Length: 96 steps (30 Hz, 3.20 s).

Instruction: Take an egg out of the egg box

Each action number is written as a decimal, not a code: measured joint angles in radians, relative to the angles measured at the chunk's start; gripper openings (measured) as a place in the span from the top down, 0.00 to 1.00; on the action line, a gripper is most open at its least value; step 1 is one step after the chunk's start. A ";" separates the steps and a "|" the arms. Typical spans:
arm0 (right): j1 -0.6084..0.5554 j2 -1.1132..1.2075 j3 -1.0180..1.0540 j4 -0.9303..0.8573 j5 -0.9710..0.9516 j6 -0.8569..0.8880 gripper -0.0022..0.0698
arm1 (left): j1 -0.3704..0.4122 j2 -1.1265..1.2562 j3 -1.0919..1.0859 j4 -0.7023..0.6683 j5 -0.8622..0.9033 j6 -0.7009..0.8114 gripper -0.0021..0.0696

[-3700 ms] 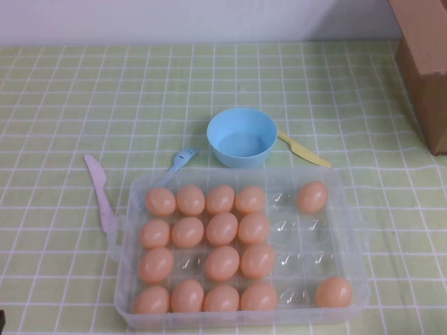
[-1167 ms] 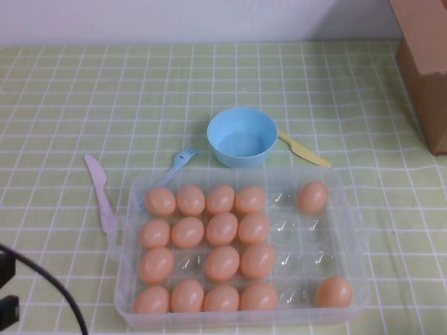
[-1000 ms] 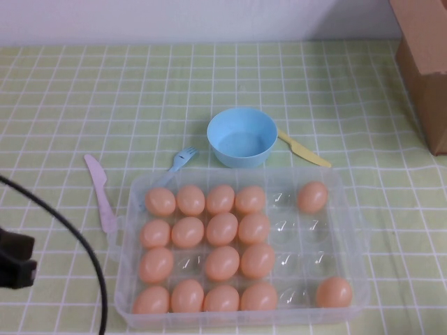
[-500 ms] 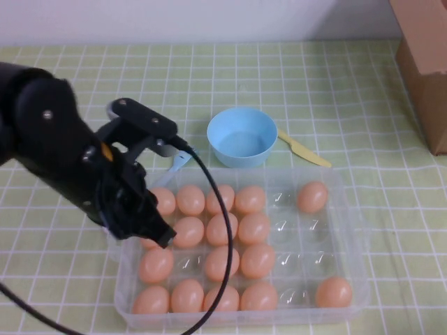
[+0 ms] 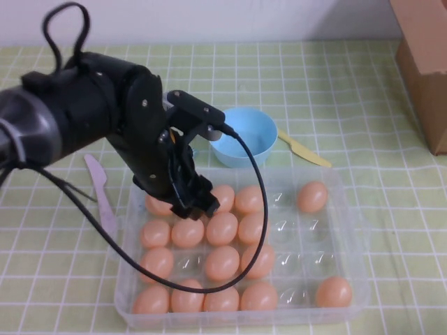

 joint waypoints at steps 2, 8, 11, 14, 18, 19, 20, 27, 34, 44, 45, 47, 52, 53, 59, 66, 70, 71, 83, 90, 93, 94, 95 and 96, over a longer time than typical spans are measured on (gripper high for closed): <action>0.000 0.000 0.000 0.000 0.000 0.000 0.99 | 0.000 0.032 -0.003 -0.007 -0.003 -0.004 0.40; 0.000 0.000 0.000 0.000 0.000 0.000 0.99 | 0.000 0.103 -0.005 -0.011 -0.009 0.016 0.35; 0.000 0.000 0.000 0.000 0.000 0.000 0.99 | 0.002 0.138 -0.005 -0.015 -0.012 0.027 0.34; 0.000 0.000 0.000 0.000 0.000 0.000 0.99 | 0.006 0.165 -0.005 -0.015 -0.016 0.031 0.34; 0.000 0.000 0.000 0.000 0.000 0.000 0.99 | 0.010 0.181 -0.007 -0.016 -0.034 0.037 0.34; 0.000 0.000 0.000 0.000 0.000 0.000 0.99 | 0.010 0.184 -0.007 -0.016 -0.038 0.040 0.34; 0.000 0.000 0.000 0.000 0.000 0.000 0.99 | 0.010 0.184 -0.007 -0.016 -0.040 0.042 0.34; 0.000 0.000 0.000 0.000 0.000 0.000 0.99 | 0.010 0.184 -0.007 -0.019 -0.045 0.044 0.49; 0.000 0.000 0.000 0.000 0.000 0.000 0.99 | 0.005 0.141 -0.072 -0.019 0.028 0.040 0.49; 0.000 0.000 0.000 0.000 0.000 0.000 0.99 | -0.040 0.080 -0.333 0.004 0.064 0.040 0.50; 0.000 0.000 0.000 0.000 0.000 0.000 0.99 | -0.039 0.093 -0.354 0.016 0.034 0.036 0.50; 0.000 0.000 0.000 0.000 0.000 0.000 0.99 | -0.034 0.125 -0.372 0.036 -0.043 0.018 0.50; 0.000 0.000 0.000 0.000 0.000 0.000 0.99 | -0.005 0.242 -0.382 0.045 -0.222 -0.008 0.50; 0.000 0.000 0.000 0.000 0.000 0.000 0.99 | 0.002 0.265 -0.382 0.046 -0.254 -0.015 0.50; 0.000 0.000 0.000 0.000 0.000 0.000 0.99 | 0.018 0.357 -0.382 0.049 -0.407 -0.027 0.50; 0.000 0.000 0.000 0.000 0.000 0.000 0.99 | 0.030 0.414 -0.382 0.049 -0.476 -0.027 0.49; 0.000 0.000 0.000 0.000 0.000 0.000 0.99 | 0.030 0.422 -0.382 0.030 -0.482 -0.027 0.38; 0.000 0.000 0.000 0.000 0.000 0.000 0.99 | 0.030 0.424 -0.382 0.025 -0.482 -0.029 0.34; 0.000 0.000 0.000 0.000 0.000 0.000 0.99 | 0.006 0.239 -0.268 0.102 -0.468 -0.047 0.50; 0.000 0.000 0.000 0.000 0.000 0.000 0.99 | 0.001 -0.074 0.167 0.148 -0.784 -0.155 0.94; 0.000 0.000 0.000 0.000 0.000 0.000 0.99 | 0.001 -0.215 0.338 0.171 -0.935 -0.161 0.96; 0.000 0.000 0.000 0.000 0.000 0.000 0.99 | 0.001 -0.254 0.378 0.177 -0.977 -0.161 0.97; 0.000 0.000 0.000 0.000 0.000 0.000 0.99 | 0.001 -0.301 0.425 0.180 -1.007 -0.161 0.97; 0.000 0.000 0.000 0.000 0.000 0.000 0.99 | 0.001 -0.346 0.466 0.184 -1.029 -0.161 0.97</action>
